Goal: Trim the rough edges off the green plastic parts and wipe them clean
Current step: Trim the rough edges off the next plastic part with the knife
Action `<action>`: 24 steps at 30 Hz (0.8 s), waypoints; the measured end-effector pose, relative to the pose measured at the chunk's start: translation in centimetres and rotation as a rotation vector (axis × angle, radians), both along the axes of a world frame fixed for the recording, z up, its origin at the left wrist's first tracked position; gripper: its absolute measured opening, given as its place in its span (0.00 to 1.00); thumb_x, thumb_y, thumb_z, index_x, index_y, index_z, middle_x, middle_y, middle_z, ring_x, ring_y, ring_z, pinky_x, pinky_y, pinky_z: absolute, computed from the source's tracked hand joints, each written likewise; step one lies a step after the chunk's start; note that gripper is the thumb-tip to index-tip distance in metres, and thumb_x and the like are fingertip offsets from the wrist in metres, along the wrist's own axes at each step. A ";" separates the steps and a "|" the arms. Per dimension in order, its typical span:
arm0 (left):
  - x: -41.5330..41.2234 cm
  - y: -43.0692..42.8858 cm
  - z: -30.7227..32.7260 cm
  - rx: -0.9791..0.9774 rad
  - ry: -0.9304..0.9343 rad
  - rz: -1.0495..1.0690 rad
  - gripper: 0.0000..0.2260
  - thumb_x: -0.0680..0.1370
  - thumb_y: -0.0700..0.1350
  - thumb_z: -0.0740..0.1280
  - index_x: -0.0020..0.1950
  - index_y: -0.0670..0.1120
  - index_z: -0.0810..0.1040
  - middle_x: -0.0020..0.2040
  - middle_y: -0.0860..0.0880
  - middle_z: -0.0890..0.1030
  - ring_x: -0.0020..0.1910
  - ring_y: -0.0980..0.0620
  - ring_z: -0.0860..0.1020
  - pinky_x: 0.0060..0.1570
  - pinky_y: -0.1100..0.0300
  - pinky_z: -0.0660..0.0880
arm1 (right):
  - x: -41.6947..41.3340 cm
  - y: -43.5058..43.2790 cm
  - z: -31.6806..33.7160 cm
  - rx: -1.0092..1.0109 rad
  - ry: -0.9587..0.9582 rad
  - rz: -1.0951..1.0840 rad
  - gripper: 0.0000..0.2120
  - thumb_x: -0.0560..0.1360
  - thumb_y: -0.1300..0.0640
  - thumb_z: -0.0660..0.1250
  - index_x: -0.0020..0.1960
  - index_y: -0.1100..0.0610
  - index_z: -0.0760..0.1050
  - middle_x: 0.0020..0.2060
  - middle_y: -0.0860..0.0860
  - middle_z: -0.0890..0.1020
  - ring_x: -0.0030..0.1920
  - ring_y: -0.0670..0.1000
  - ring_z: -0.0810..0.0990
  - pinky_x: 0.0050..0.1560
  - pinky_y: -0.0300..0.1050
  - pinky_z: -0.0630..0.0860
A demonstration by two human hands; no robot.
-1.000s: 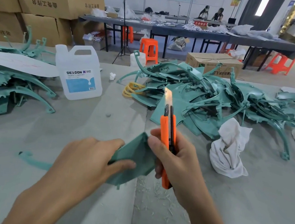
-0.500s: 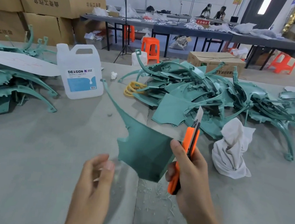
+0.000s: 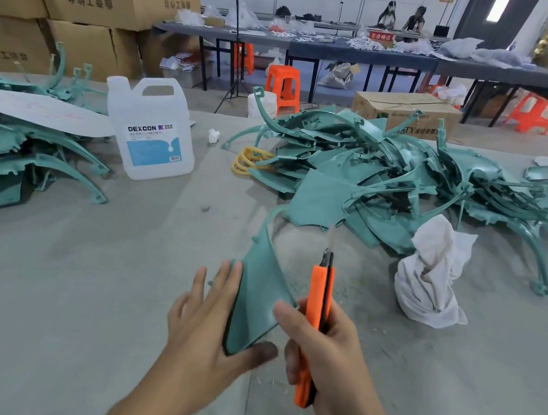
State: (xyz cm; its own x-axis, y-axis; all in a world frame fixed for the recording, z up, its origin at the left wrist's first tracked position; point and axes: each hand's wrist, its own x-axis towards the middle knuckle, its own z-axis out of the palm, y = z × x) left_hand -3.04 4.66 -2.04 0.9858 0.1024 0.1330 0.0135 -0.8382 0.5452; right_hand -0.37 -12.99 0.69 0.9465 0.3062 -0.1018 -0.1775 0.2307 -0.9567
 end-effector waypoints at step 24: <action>-0.3 -1.0 -2.2 -0.319 -0.006 0.203 0.26 0.80 0.45 0.67 0.77 0.57 0.68 0.72 0.60 0.73 0.71 0.59 0.71 0.67 0.66 0.67 | 1.0 -5.1 1.5 -1.263 -0.636 0.230 0.32 0.69 0.21 0.42 0.48 0.47 0.66 0.33 0.46 0.77 0.36 0.50 0.76 0.40 0.48 0.73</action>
State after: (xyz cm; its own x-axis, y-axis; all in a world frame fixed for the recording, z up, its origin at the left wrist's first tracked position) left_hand -3.33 3.63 -4.29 0.9404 0.3331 0.0689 0.1577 -0.6066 0.7792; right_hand 0.66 -18.07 2.15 0.8763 0.4819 -0.0017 0.4355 -0.7934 -0.4252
